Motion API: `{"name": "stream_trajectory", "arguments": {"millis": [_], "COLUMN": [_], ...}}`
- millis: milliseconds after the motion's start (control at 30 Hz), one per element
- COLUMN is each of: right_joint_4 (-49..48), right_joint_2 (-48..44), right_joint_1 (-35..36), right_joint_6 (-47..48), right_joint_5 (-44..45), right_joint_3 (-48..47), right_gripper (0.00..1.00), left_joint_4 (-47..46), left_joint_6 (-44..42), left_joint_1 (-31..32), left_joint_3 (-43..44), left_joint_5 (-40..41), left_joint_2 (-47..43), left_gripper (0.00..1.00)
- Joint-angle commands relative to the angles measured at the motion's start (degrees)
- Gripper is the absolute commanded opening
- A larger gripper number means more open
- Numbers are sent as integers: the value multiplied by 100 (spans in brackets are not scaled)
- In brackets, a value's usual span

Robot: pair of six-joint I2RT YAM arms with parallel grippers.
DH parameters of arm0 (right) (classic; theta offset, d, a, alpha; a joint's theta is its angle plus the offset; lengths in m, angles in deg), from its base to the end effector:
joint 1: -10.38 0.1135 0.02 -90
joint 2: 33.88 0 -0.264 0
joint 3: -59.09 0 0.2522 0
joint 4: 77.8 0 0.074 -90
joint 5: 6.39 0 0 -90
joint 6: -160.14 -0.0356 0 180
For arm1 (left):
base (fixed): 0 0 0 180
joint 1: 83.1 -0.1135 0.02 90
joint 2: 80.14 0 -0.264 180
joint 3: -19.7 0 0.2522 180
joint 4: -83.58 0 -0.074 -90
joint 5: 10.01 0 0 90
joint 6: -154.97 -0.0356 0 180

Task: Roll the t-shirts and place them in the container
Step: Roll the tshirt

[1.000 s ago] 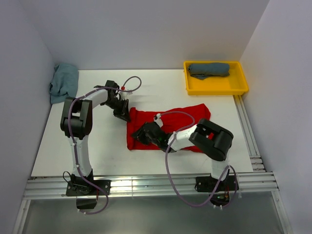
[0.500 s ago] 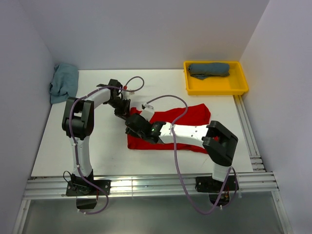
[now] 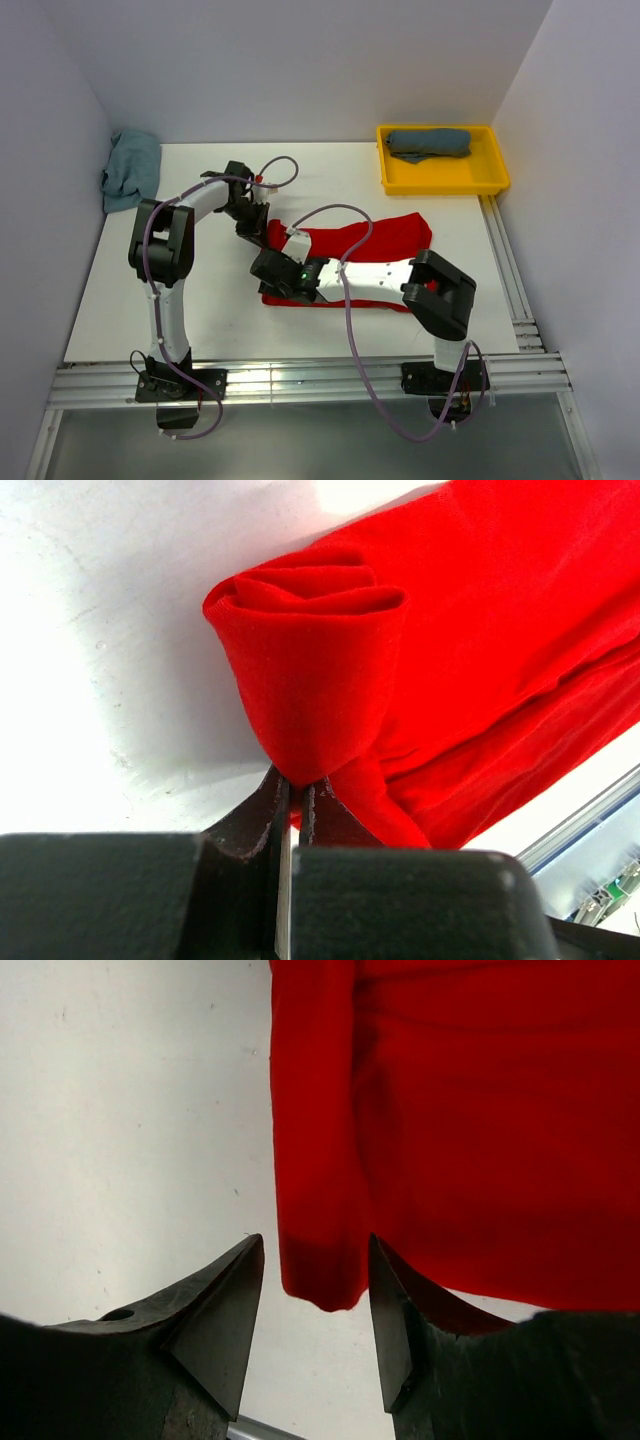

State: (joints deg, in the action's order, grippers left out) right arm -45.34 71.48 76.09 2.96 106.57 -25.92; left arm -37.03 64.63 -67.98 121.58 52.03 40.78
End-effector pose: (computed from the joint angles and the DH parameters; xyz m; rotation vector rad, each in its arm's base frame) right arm 0.1735 0.3506 0.1953 0.2003 2.4659 0.5609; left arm 0.3965 -0.1244 0.1544 0.4644 2.8753 -0.7568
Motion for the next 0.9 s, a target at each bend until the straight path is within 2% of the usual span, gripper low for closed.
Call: {"name": "stream_trajectory", "arguments": {"millis": [0,100,167,200,300,433,500,700,833,867], "right_joint_4": [-103,-436,-683,-753,-1209,-2209,-2318,-1914,-1765,-1730], "right_joint_2": [11,-51,-86,-95,-112,-261,-358,-87,151,134], "right_joint_1": [56,73,64,73,65,29,3,-6,12,20], "right_joint_6": [-6,-94,-181,-216,-392,-848,-920,-973,-824,-797], "right_joint_5": [-19,-195,-265,-301,-572,-679,-644,-512,-617,-565], "right_joint_3": [-127,119,303,347,646,1400,1551,1517,1368,1350], "right_gripper": [54,52,46,35,13,6,2,0,11,20], "left_joint_4": [-159,-159,-159,-151,-151,-142,-124,-133,-107,-107], "left_joint_6": [-28,-28,-45,-45,-45,-63,-72,-63,-80,-72], "left_joint_1": [35,27,35,35,35,35,44,44,44,44], "left_joint_3": [215,215,215,206,206,223,232,250,259,259], "left_joint_5": [248,274,274,274,265,274,274,300,318,335], "left_joint_2": [116,133,151,151,177,186,212,256,247,239], "left_gripper": [0,0,0,0,0,0,0,0,0,0]}}
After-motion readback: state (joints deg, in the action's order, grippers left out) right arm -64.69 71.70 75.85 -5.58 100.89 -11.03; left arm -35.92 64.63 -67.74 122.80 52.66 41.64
